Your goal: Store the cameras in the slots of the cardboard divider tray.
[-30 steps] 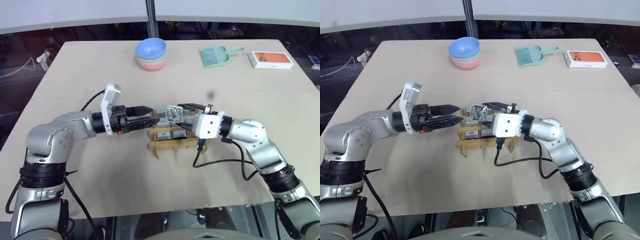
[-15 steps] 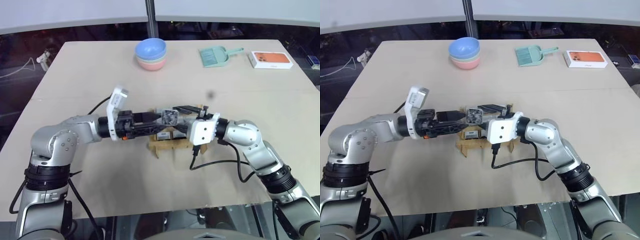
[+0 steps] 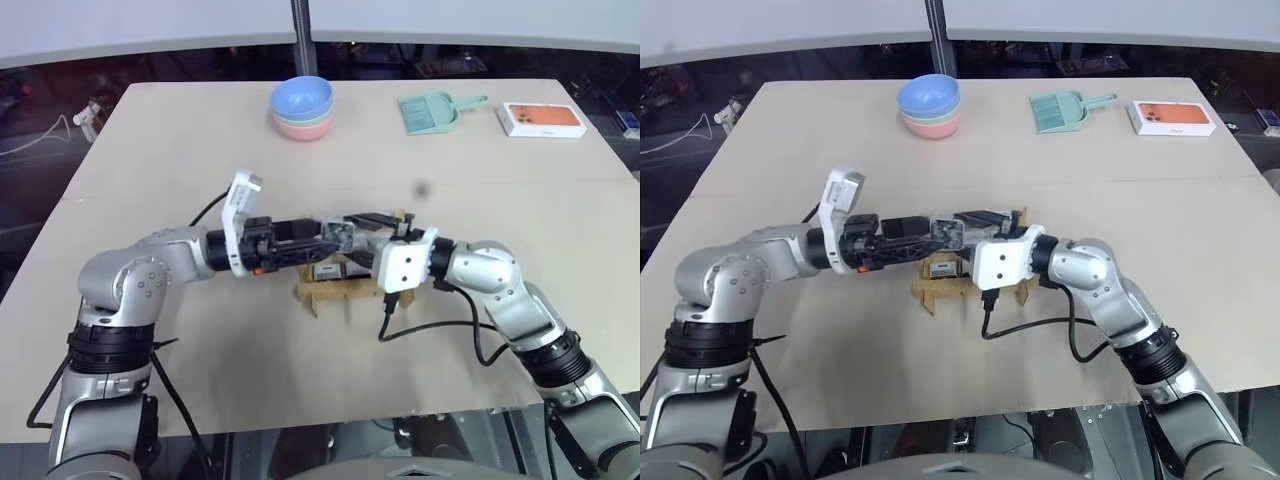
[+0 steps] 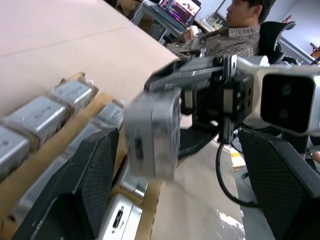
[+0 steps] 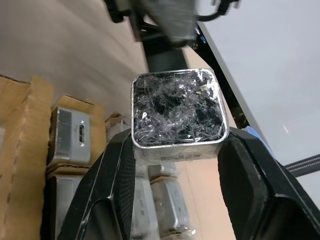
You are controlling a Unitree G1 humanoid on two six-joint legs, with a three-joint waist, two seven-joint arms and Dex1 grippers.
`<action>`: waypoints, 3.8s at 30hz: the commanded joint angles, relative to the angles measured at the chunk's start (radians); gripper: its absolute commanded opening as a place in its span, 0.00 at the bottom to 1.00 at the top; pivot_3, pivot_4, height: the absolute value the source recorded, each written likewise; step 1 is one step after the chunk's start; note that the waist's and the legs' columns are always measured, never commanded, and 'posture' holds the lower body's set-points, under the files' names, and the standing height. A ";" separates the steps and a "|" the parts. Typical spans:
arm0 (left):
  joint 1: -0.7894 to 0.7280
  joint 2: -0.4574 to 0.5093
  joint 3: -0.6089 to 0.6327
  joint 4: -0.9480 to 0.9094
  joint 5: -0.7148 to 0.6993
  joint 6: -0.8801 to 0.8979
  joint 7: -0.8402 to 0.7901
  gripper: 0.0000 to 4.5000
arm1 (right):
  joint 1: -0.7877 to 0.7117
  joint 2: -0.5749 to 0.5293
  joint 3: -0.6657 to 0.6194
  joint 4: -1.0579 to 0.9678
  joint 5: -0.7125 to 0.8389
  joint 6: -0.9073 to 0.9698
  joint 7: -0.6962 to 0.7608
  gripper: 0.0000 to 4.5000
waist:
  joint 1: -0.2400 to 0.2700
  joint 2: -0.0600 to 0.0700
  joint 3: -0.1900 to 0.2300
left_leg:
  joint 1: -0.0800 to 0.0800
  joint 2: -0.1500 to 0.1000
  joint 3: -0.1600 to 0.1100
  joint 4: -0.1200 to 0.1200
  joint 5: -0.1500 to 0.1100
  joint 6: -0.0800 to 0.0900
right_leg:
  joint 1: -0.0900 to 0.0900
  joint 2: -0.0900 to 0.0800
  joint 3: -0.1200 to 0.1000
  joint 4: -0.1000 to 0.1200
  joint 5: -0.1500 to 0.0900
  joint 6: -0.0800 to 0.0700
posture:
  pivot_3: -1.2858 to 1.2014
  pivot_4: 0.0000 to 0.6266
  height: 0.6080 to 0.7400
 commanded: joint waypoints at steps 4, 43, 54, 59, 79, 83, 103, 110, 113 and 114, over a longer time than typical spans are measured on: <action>-0.039 -0.008 -0.013 0.010 0.007 -0.022 -0.036 0.88 | -0.008 0.005 -0.001 -0.056 0.003 -0.023 -0.005 0.40 | 0.000 0.000 0.000 | 0.000 0.000 0.000 0.000 0.000 0.000 | 0.000 0.000 0.000 0.000 0.000 0.000 | 0.52 0.24 1.00; -0.015 -0.297 -0.213 0.048 0.336 -0.579 -0.077 0.16 | 0.433 -0.431 -0.868 -0.672 1.128 1.162 0.099 0.99 | 0.020 0.000 0.000 | 0.004 -0.001 -0.004 0.000 -0.003 0.005 | 0.007 -0.002 -0.003 -0.004 -0.002 -0.005 | 0.52 0.24 1.00; -0.013 -0.380 -0.259 0.217 0.498 -0.904 -0.120 0.16 | 0.585 -0.575 -1.122 -0.655 1.592 1.203 -0.121 0.99 | 0.030 -0.001 -0.001 | 0.000 0.000 -0.006 0.001 -0.004 0.007 | 0.007 -0.002 -0.004 -0.007 0.001 -0.002 | 0.52 0.24 1.00; -0.017 -0.429 -0.245 0.249 0.466 -0.857 -0.099 0.16 | 0.636 -0.603 -1.179 -0.632 1.612 1.169 -0.099 0.99 | 0.029 -0.001 -0.001 | 0.001 -0.001 -0.006 0.001 -0.004 0.008 | 0.007 -0.002 -0.004 -0.007 0.001 -0.001 | 0.52 0.24 1.00; 0.008 -0.459 -0.299 0.441 0.642 -1.095 -0.123 0.16 | 0.829 -0.540 -1.253 -0.599 1.487 1.059 0.096 0.99 | 0.031 -0.002 -0.007 | 0.007 0.001 -0.009 0.001 -0.004 0.008 | 0.015 -0.002 -0.006 -0.008 -0.001 -0.001 | 0.52 0.24 1.00; 0.021 -0.480 -0.307 0.433 0.633 -1.104 -0.133 0.16 | 0.898 -0.475 -1.237 -0.588 1.360 0.963 0.184 0.99 | 0.030 0.001 -0.009 | 0.008 0.001 -0.009 0.002 -0.004 0.008 | 0.015 -0.002 -0.006 -0.008 -0.002 0.001 | 0.52 0.24 1.00; 0.040 -0.469 -0.313 0.441 0.662 -1.081 -0.096 0.16 | 0.940 -0.445 -1.216 -0.561 1.294 0.853 0.256 0.99 | 0.029 0.008 -0.015 | 0.018 0.002 -0.009 0.000 -0.004 0.007 | 0.024 -0.002 -0.006 -0.008 -0.005 0.000 | 0.52 0.24 1.00; 0.057 -0.431 -0.309 0.402 0.634 -1.038 -0.120 0.16 | 0.940 -0.440 -1.213 -0.556 1.292 0.848 0.255 0.99 | 0.028 0.008 -0.015 | 0.018 0.002 -0.009 0.000 -0.004 0.007 | 0.024 -0.002 -0.006 -0.008 -0.005 0.000 | 0.52 0.24 1.00; 0.059 -0.419 -0.324 0.413 0.653 -1.035 -0.124 0.16 | 0.928 -0.439 -1.201 -0.552 1.291 0.844 0.246 0.99 | 0.028 0.009 -0.016 | 0.018 0.002 -0.009 -0.001 -0.004 0.007 | 0.024 -0.002 -0.006 -0.009 -0.005 0.000 | 0.52 0.24 1.00; 0.054 -0.418 -0.320 0.417 0.652 -1.024 -0.117 0.16 | 0.928 -0.438 -1.201 -0.551 1.291 0.842 0.246 0.99 | 0.028 0.010 -0.016 | 0.018 0.002 -0.009 -0.001 -0.004 0.007 | 0.024 -0.002 -0.006 -0.009 -0.005 0.000 | 0.52 0.24 1.00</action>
